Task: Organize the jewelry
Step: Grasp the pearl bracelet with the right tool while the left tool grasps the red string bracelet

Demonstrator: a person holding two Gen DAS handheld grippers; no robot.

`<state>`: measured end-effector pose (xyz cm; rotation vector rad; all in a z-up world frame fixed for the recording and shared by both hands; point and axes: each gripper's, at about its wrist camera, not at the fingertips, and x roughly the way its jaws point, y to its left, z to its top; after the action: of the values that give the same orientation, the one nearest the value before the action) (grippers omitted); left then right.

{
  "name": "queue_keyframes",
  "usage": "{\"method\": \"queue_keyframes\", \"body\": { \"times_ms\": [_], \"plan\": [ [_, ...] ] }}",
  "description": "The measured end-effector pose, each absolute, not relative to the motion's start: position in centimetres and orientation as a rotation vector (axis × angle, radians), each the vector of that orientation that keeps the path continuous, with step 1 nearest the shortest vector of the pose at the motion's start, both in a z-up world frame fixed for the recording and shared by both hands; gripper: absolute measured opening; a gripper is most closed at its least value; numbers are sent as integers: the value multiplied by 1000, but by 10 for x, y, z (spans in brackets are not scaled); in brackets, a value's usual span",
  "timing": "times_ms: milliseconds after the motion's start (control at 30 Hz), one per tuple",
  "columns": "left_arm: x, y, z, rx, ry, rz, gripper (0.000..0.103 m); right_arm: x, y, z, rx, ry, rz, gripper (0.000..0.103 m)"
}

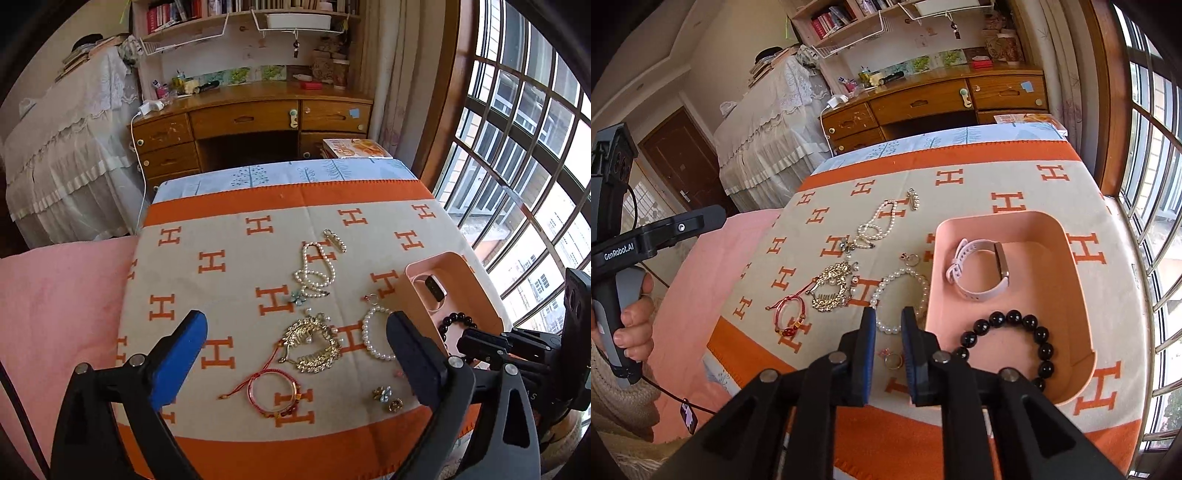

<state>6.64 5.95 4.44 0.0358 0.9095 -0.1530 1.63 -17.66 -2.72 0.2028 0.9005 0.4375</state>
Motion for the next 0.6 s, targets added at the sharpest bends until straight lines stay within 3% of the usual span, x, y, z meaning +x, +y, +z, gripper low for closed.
{"method": "queue_keyframes", "body": {
  "times_ms": [233, 600],
  "plan": [
    [58, 89, 10, 12, 1019, -120, 96, 29, -149, -30, 173, 969, 496, 14],
    [51, 76, -56, 92, 1142, -207, 94, 93, -110, -71, 129, 1241, 449, 14]
  ]
}}
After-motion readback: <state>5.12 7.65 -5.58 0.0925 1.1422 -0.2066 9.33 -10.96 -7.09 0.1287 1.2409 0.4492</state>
